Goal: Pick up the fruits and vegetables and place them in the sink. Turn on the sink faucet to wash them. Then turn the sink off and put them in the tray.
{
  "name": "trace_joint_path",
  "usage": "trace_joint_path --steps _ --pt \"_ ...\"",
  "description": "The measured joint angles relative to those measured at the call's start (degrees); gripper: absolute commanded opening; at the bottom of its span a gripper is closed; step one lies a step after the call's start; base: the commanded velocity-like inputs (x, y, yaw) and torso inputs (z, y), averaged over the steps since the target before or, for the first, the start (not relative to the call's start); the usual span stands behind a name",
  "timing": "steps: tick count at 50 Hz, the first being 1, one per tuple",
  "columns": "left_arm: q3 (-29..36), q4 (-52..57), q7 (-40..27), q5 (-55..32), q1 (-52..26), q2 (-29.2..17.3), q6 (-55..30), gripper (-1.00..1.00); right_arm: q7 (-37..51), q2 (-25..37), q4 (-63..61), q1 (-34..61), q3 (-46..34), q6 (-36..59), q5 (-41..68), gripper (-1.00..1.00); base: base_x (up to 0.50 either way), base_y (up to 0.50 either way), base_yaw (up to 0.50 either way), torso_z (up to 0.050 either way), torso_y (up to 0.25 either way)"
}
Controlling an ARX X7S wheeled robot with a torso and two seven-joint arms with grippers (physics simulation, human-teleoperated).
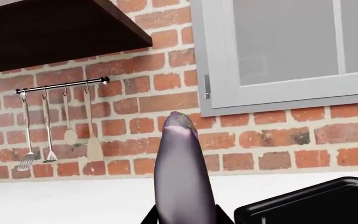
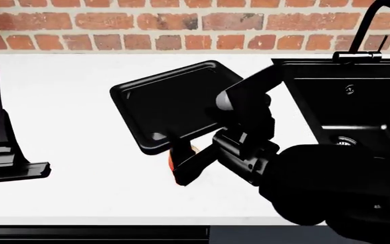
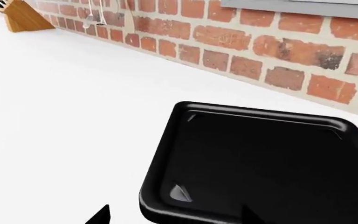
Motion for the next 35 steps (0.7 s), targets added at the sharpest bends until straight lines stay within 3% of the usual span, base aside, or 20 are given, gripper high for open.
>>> trace_joint_path --steps 35 --pt "-0.5 0.2 0.0 0.1 0.1 0.7 -1.0 -1.0 -0.5 1.0 -2.1 -0.2 -1.3 4.3 5.7 1.0 0.0 0.0 0.0 0.0 0.0"
